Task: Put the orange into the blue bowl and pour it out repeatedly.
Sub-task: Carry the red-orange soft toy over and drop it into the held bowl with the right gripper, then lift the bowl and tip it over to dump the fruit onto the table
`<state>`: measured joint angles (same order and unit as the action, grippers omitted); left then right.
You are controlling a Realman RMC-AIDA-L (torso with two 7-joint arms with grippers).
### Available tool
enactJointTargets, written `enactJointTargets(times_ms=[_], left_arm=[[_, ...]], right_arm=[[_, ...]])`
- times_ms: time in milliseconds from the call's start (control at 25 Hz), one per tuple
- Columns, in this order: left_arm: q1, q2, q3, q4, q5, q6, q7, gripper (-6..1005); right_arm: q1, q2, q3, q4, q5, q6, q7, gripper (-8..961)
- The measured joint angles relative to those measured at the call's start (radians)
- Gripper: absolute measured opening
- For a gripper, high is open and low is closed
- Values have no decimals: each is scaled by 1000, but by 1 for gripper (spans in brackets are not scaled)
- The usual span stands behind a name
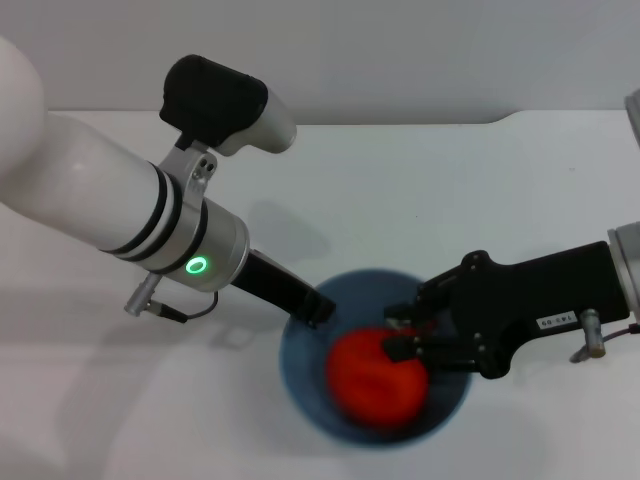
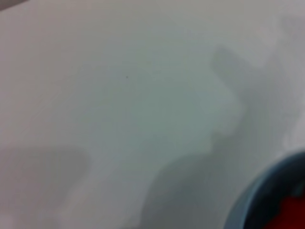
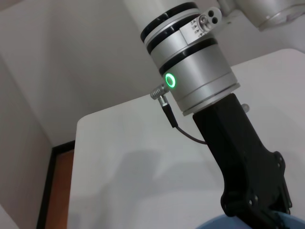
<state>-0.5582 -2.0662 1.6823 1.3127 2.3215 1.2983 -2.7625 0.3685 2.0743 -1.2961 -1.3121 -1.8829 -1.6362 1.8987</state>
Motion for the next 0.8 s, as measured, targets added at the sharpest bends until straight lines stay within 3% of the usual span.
enactJointTargets(times_ms=[40,240,440,600,800], left_arm=[[1,0,-2,1,-1,-2,0,-1],[11,4,-13,3,4,-3,4,0],[42,8,-38,31,54,-40,17,-1],[125,8,-47,115,118,-122,53,-1],[286,8,-51,279,131,-305,123,-1]], right_arm=[[0,0,4,-3,0,0,0,60],[-4,0,44,-8,-1,2,9,265],[-13,-2,187,-3,2,3,93,427],[-36,-6,333,19,-26,2,150,460],[-59,-6,440,48,-117,-5,191,461]])
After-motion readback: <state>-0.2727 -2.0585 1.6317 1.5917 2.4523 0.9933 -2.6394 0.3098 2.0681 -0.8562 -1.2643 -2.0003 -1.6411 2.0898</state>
